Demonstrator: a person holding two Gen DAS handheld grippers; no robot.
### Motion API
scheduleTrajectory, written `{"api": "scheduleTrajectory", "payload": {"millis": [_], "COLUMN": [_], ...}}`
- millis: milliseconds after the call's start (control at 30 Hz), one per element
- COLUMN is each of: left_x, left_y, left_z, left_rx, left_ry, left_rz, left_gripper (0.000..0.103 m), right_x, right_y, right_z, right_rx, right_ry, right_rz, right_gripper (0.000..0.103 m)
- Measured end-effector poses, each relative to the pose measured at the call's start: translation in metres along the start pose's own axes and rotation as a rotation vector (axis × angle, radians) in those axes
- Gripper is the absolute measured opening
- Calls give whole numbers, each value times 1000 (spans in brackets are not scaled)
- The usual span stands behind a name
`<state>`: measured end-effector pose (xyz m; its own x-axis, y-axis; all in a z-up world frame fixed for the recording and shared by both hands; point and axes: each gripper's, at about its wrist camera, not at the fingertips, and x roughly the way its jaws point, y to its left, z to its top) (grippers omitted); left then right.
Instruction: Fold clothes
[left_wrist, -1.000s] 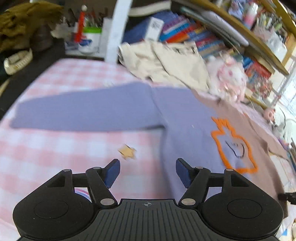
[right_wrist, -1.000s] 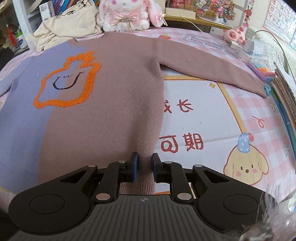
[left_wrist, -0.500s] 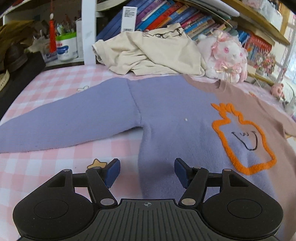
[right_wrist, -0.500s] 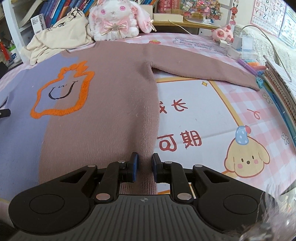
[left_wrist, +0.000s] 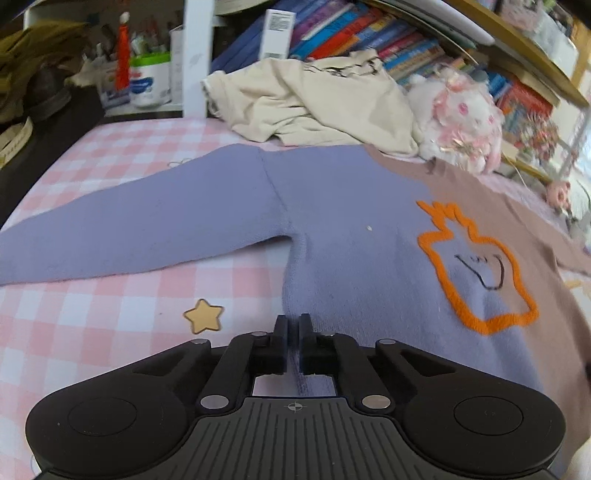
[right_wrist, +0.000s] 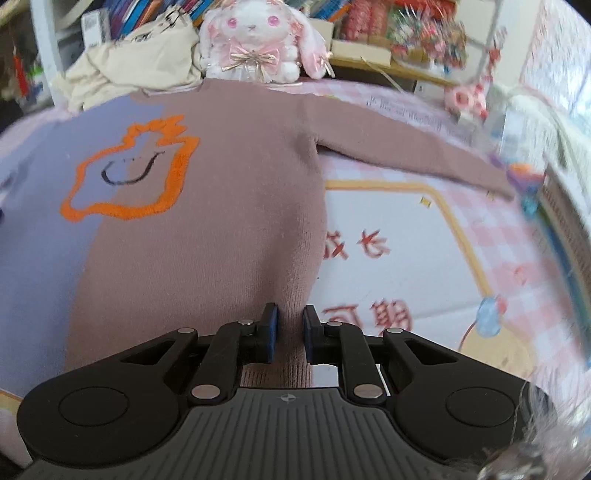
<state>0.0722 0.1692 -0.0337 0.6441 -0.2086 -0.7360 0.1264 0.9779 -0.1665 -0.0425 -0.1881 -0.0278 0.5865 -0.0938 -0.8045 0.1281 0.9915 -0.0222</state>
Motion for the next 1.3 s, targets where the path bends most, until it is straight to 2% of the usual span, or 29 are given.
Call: {"api": "scheduleTrajectory", "payload": {"millis": [100, 167, 333, 800, 933, 1300], "left_x": [-5, -8, -17, -9, -9, -7], "left_y": [7, 10, 7, 6, 6, 3], "left_z": [-3, -5, -16, -10, -9, -9], "left_rx": [3, 11, 52, 42, 51, 68], "left_ry": [4, 7, 2, 2, 4, -12], "left_rz": [7, 8, 5, -24, -25, -12], "left_gripper": [3, 4, 4, 4, 4, 4], "right_x": [-4, -9, -16, -12, -12, -14], "right_y": [-5, -4, -3, -5, -7, 0], "right_z": [-4, -9, -18, -13, -13, -15], "right_rx": [66, 66, 44, -12, 25, 10], "right_ry": [26, 26, 26, 20, 22, 17], "right_rz": [73, 85, 77, 21, 24, -15], "right_gripper": [14, 14, 15, 15, 16, 16]}}
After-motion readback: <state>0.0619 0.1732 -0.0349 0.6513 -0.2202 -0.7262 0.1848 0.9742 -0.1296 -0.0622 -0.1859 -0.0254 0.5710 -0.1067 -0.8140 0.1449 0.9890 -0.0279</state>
